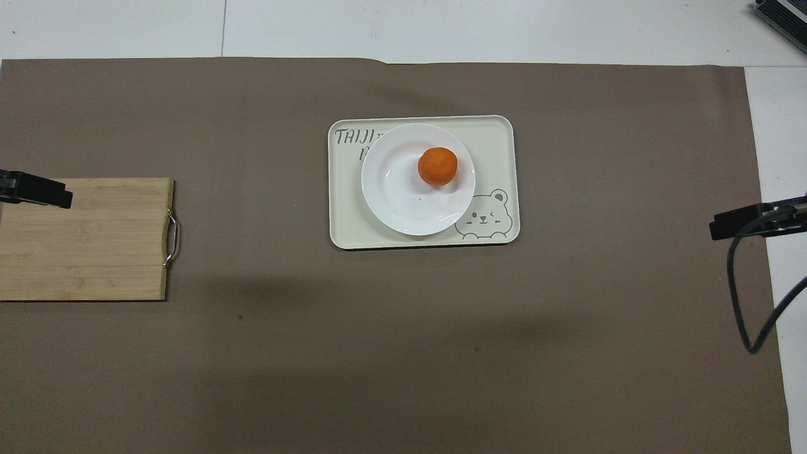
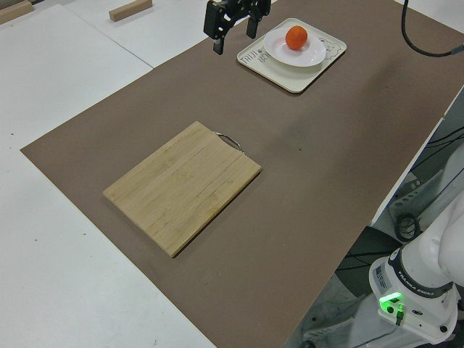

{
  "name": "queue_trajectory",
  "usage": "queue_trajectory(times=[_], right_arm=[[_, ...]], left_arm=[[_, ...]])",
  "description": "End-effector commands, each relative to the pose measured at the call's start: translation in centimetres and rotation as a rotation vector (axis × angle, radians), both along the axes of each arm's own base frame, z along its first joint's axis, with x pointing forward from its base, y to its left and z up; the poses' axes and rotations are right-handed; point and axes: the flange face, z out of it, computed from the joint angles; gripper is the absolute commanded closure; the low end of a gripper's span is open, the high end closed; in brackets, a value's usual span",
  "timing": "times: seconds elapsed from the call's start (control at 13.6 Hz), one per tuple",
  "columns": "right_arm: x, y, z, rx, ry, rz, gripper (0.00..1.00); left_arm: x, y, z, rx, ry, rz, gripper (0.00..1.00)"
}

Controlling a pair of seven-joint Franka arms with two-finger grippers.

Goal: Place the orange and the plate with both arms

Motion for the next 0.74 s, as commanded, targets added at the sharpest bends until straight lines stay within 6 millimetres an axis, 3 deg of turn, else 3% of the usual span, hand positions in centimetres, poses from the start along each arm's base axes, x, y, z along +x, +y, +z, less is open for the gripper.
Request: queue_trajectory(times=[0.0,0.66], right_arm=[[-0.46,0.18,0.13,-0.016,0.037,-0.016,0.0],[-0.35,0.39,0.26,0.028,0.014,-0.076,0.0]], left_arm=[[-1.01,-0.19,0.12,0.018,0.004,0.006,0.0],[-1.0,-0.38,0.12,0.017,0.004,0.003,0.0]])
